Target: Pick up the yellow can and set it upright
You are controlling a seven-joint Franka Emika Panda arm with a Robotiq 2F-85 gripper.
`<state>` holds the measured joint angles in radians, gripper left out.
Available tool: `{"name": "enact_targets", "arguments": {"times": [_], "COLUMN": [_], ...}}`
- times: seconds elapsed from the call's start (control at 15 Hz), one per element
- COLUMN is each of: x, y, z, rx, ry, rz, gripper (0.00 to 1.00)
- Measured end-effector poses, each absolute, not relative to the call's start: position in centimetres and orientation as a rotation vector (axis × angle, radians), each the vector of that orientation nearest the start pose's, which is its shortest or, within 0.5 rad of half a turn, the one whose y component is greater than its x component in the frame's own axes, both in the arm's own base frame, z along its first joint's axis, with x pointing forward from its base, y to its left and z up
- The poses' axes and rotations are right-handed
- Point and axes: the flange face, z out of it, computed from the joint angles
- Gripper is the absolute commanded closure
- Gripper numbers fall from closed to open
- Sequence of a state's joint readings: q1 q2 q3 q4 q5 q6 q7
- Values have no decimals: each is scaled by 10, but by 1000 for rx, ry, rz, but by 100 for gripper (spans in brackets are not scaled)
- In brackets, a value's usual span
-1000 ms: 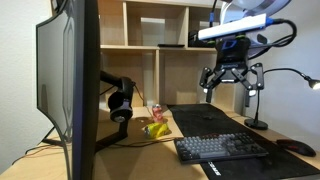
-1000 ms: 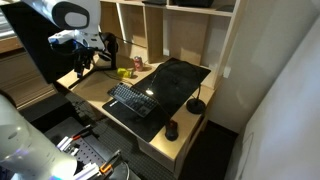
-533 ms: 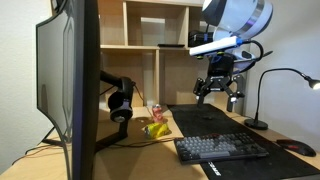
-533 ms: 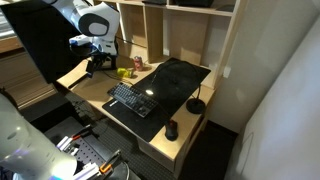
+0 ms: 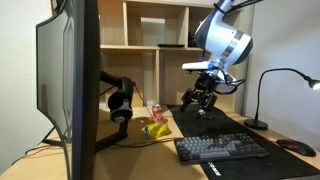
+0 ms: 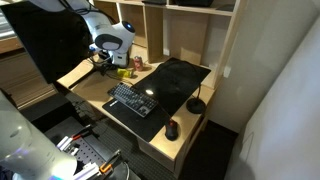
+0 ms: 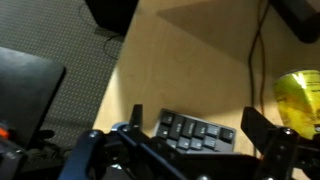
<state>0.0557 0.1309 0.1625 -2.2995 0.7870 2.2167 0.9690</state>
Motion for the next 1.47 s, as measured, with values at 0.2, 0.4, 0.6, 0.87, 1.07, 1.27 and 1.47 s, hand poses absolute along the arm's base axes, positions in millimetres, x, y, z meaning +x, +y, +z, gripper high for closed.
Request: {"name": "enact_targets", "arguments": {"times": [0.2,0.4,0.6,0.87,1.07,1.27,1.47], "x": [532,531,530,533,548,568,584], "y": [137,137,137,139,140,141,144], "z": [257,257,258,226,208,204,200], "rx": [-1996,-2000,-2019,-2035,-1988,-1930,-1928], "ry": [1682,1683,1678,1668,1635,1586,1579], "rz": [658,658,647,648,660,641,616], "gripper": [0,0,0,0,0,0,0]}}
